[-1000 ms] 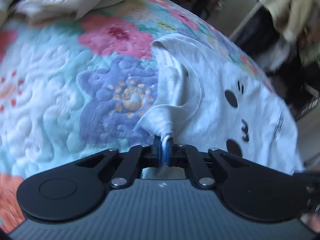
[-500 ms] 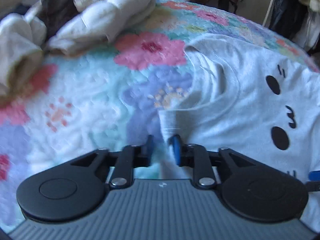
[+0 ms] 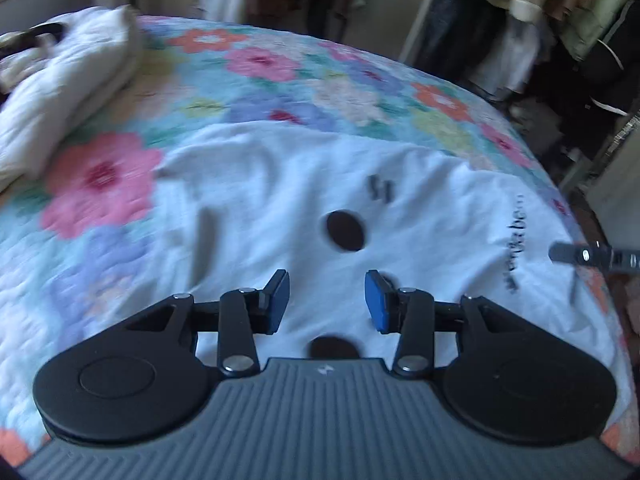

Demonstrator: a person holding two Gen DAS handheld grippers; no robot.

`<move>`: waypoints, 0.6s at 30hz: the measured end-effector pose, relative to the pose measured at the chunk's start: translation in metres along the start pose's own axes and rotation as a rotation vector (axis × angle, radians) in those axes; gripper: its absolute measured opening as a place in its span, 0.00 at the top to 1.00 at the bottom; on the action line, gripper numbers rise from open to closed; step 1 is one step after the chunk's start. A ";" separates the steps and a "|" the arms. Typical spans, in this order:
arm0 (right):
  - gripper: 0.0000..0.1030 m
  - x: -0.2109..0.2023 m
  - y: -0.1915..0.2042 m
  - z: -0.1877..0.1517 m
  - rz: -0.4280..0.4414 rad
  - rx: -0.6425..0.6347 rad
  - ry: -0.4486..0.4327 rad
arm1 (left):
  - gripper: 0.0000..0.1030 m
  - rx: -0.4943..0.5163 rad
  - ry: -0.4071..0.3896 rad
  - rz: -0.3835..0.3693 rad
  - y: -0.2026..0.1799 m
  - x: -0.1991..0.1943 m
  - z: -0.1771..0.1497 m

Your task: Fold clothes

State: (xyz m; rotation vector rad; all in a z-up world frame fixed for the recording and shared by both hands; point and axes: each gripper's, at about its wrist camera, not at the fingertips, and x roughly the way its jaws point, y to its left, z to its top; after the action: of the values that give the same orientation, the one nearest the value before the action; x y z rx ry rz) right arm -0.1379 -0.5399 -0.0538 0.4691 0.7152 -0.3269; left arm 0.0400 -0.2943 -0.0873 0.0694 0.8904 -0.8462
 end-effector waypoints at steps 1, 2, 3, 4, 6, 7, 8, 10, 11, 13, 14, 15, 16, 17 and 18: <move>0.53 -0.001 -0.009 0.008 -0.018 0.012 -0.015 | 0.60 0.024 0.001 -0.011 -0.010 0.009 0.008; 0.52 -0.001 -0.017 0.013 -0.045 0.019 -0.027 | 0.60 0.046 0.002 -0.022 -0.020 0.017 0.015; 0.51 0.000 -0.024 0.016 -0.080 0.021 -0.038 | 0.60 0.058 -0.001 -0.029 -0.026 0.025 0.022; 0.49 0.001 -0.032 0.019 -0.104 0.027 -0.045 | 0.60 0.069 -0.003 -0.037 -0.033 0.033 0.029; 0.45 0.007 -0.051 0.022 -0.133 0.055 -0.047 | 0.60 0.061 -0.006 -0.070 -0.037 0.049 0.040; 0.43 0.012 -0.061 0.021 -0.144 0.078 -0.042 | 0.60 0.062 -0.009 -0.071 -0.038 0.056 0.044; 0.43 0.018 -0.067 0.021 -0.156 0.094 -0.039 | 0.60 0.063 -0.012 -0.073 -0.039 0.063 0.048; 0.43 0.030 -0.076 0.025 -0.179 0.111 -0.036 | 0.60 0.073 -0.013 -0.082 -0.040 0.075 0.055; 0.41 0.037 -0.078 0.027 -0.177 0.100 -0.032 | 0.60 0.076 -0.014 -0.084 -0.040 0.080 0.058; 0.36 0.052 -0.081 0.031 -0.160 0.060 -0.020 | 0.60 0.074 -0.022 -0.084 -0.040 0.088 0.063; 0.34 0.059 -0.082 0.032 -0.151 0.040 -0.014 | 0.60 0.067 -0.024 -0.085 -0.038 0.090 0.064; 0.34 0.066 -0.084 0.032 -0.154 0.030 -0.009 | 0.60 0.056 -0.025 -0.090 -0.037 0.093 0.063; 0.34 0.072 -0.086 0.031 -0.165 0.028 -0.005 | 0.60 0.044 -0.025 -0.094 -0.036 0.096 0.061; 0.34 0.076 -0.088 0.029 -0.164 0.028 -0.012 | 0.60 0.034 -0.025 -0.098 -0.035 0.099 0.060; 0.34 0.079 -0.089 0.028 -0.153 0.029 -0.029 | 0.60 0.032 -0.011 -0.101 -0.035 0.103 0.057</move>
State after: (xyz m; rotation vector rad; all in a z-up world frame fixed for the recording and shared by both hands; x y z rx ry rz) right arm -0.1062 -0.6399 -0.1165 0.4373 0.7201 -0.4875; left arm 0.0886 -0.4041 -0.1134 0.0480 0.8752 -0.9539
